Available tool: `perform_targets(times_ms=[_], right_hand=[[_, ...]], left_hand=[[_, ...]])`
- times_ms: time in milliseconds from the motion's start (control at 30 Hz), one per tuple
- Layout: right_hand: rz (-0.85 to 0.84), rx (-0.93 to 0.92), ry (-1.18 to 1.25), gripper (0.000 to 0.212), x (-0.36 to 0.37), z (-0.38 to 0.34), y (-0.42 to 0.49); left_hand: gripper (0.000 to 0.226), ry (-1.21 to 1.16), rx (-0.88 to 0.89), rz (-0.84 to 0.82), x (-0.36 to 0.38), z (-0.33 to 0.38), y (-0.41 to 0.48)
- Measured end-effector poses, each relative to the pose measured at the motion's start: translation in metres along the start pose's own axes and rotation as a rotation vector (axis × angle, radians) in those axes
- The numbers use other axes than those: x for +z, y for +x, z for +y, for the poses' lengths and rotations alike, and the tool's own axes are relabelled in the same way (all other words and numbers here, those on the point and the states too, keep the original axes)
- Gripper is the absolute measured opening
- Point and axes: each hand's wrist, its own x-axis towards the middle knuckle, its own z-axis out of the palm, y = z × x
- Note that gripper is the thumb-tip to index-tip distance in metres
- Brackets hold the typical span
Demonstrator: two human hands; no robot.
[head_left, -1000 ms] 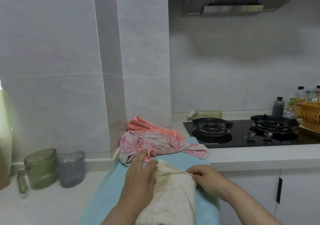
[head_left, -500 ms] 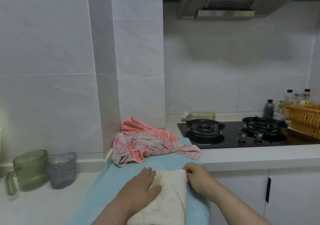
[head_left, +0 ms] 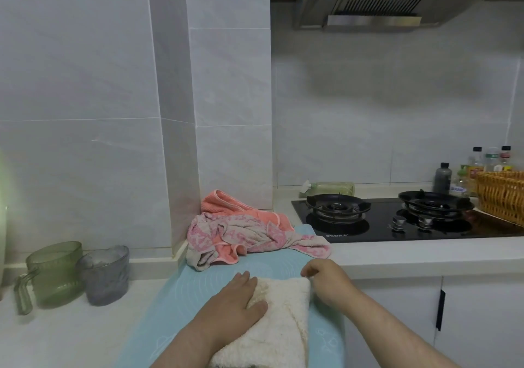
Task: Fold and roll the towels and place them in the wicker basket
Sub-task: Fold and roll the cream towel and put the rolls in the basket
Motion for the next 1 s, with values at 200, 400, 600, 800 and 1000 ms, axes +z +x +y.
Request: perform_targets(times_ms=[200, 400, 600, 800, 1000], right_hand=[[-0.121, -0.303, -0.32, 0.042, 0.032, -0.021, -0.046], [-0.273, -0.244, -0.305, 0.066, 0.031, -0.009, -0.055], [-0.096, -0.271, -0.068, 0.05, 0.028, -0.009, -0.086], [-0.071, -0.504, -0.435, 0.073, 0.049, 0.001, -0.137], [-0.005, -0.553, -0.605, 0.093, 0.059, 0.014, -0.138]], left_hand=[[0.058, -0.092, 0.005, 0.008, 0.001, -0.003, 0.002], [0.052, -0.346, -0.005, 0.043, -0.004, -0.014, -0.008], [0.039, -0.659, -0.132, 0.207, -0.029, -0.018, -0.054], [0.043, -0.225, 0.163, 0.113, -0.012, -0.003, -0.097], [0.079, 0.098, 0.202, 0.079, 0.002, -0.014, -0.108]])
